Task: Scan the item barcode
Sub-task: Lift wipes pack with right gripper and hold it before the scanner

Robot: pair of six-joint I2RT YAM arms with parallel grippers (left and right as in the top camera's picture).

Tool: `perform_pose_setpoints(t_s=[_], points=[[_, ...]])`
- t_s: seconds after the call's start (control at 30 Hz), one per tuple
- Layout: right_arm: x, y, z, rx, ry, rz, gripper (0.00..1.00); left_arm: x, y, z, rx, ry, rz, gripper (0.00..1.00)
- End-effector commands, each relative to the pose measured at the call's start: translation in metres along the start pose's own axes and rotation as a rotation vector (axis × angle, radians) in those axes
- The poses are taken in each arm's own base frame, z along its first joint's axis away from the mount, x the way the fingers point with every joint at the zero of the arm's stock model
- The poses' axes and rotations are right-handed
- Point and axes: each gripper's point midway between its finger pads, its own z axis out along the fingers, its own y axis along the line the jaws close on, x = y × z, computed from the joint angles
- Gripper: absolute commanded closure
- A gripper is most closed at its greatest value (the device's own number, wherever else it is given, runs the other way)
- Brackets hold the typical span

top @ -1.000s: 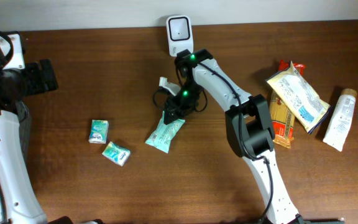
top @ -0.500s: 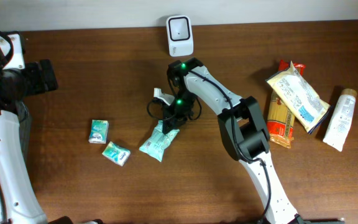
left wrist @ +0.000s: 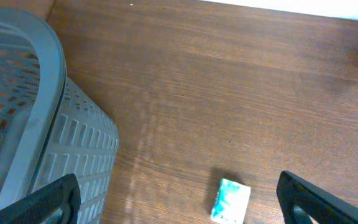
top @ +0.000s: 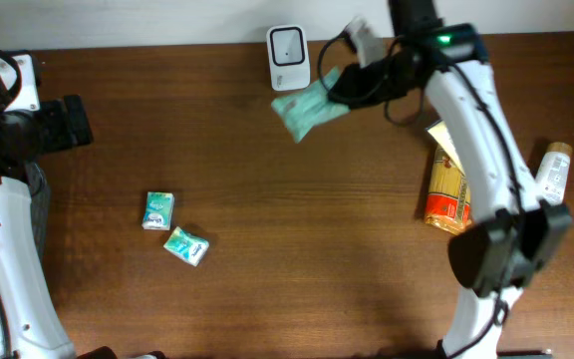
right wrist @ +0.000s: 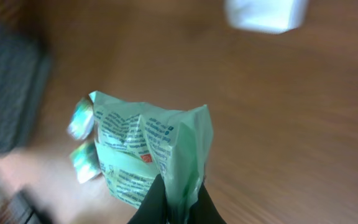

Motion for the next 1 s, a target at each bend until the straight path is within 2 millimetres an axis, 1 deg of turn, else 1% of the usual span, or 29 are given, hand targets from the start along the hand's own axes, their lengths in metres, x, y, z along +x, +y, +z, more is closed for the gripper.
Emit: perform_pose_setpoints(t_s=[0.0,0.03,0.1,0.17,0.23,0.3,0.33,0.4,0.47,0.53,0.67,0.73,0.83,0.9,0.97], points=[[-0.007,0.000,-0.031,0.111,-0.069,0.079,0.96,-0.002,0.002,-0.003,-0.006,-0.010,-0.011,0.01],[-0.004,0.014,-0.031,0.033,-0.054,0.059,0.96,-0.002,0.002,-0.003,-0.006,-0.010,-0.011,0.01],[0.000,0.036,-0.031,-0.095,-0.036,0.021,0.96,-0.002,0.002,-0.003,-0.006,-0.010,-0.011,0.01],[-0.004,0.048,-0.033,-0.164,-0.050,0.008,0.96,-0.002,0.002,-0.003,-0.006,-0.010,-0.011,0.01],[-0.013,0.057,-0.037,-0.208,-0.090,-0.026,0.96,-0.002,0.002,-0.003,-0.006,-0.010,-0.011,0.01],[-0.021,0.072,-0.045,-0.284,-0.128,-0.064,0.96,-0.002,0.002,-0.003,-0.006,-0.010,-0.011,0.01],[-0.023,0.080,-0.048,-0.328,-0.142,-0.106,0.96,-0.002,0.002,-0.003,-0.006,-0.010,-0.011,0.01],[-0.022,0.085,-0.051,-0.360,-0.146,-0.136,0.96,-0.002,0.002,-0.003,-0.006,-0.010,-0.011,0.01],[-0.023,0.080,-0.053,-0.358,-0.152,-0.131,0.96,-0.002,0.002,-0.003,-0.006,-0.010,-0.011,0.01],[-0.023,0.074,-0.059,-0.363,-0.164,-0.144,0.96,-0.002,0.002,-0.003,-0.006,-0.010,-0.011,0.01],[-0.012,0.046,-0.081,-0.312,-0.160,-0.111,0.96,-0.002,0.002,-0.003,-0.006,-0.010,-0.011,0.01],[-0.005,0.037,-0.087,-0.297,-0.158,-0.095,0.96,-0.002,0.002,-0.003,-0.006,-0.010,-0.011,0.01],[0.007,0.019,-0.084,-0.250,-0.172,-0.075,0.96,-0.002,0.002,-0.003,-0.006,-0.010,-0.011,0.01],[0.018,0.010,-0.078,-0.242,-0.222,-0.054,0.96,-0.002,0.002,-0.003,-0.006,-0.010,-0.011,0.01],[0.029,0.009,-0.075,-0.273,-0.274,-0.051,0.96,-0.002,0.002,-0.003,-0.006,-0.010,-0.011,0.01]])
